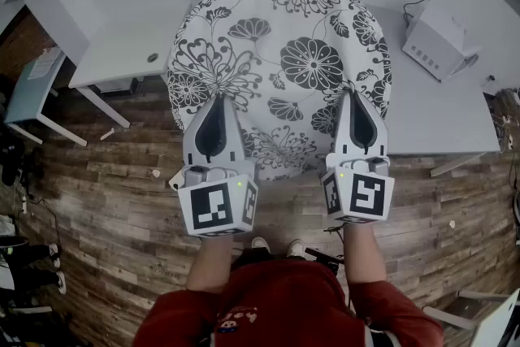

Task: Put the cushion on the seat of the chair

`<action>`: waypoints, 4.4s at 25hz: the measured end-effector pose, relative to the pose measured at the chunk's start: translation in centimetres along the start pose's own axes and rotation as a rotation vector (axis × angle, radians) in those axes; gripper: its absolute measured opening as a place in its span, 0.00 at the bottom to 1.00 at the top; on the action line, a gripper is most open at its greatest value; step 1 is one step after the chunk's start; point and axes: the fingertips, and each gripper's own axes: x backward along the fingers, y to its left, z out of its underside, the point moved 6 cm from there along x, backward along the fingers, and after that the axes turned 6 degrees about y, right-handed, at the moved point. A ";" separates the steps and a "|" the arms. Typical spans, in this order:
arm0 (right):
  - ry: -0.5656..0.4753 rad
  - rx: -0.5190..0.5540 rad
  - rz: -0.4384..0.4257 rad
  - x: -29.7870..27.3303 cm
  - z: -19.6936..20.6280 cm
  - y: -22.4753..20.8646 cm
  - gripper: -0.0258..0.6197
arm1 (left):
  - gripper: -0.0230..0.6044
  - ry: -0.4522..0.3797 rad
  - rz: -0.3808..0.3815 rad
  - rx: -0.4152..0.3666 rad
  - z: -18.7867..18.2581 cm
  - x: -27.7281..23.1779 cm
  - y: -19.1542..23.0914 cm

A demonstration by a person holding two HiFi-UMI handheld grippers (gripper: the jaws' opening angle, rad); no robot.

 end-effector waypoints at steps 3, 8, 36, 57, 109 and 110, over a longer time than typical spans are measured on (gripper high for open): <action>-0.001 0.006 0.007 0.1 -0.3 -0.2 0.08 | 0.08 0.005 0.003 -0.011 0.1 -0.1 -0.2; 0.005 0.005 0.000 0.0 -0.7 -0.2 0.08 | 0.08 0.024 -0.003 -0.024 0.4 -0.1 -0.3; 0.036 -0.021 0.032 0.4 -1.2 -0.1 0.09 | 0.08 0.058 0.041 -0.043 -0.7 -0.2 -0.1; -0.002 -0.007 0.024 0.2 -0.3 0.1 0.08 | 0.08 -0.019 0.044 -0.035 0.1 -0.4 0.1; -0.056 0.055 0.023 0.0 0.8 0.1 0.08 | 0.08 -0.101 0.066 -0.014 1.2 -0.7 0.4; -0.057 0.055 0.030 0.0 0.8 0.2 0.08 | 0.08 -0.102 0.072 -0.013 1.3 -0.7 0.5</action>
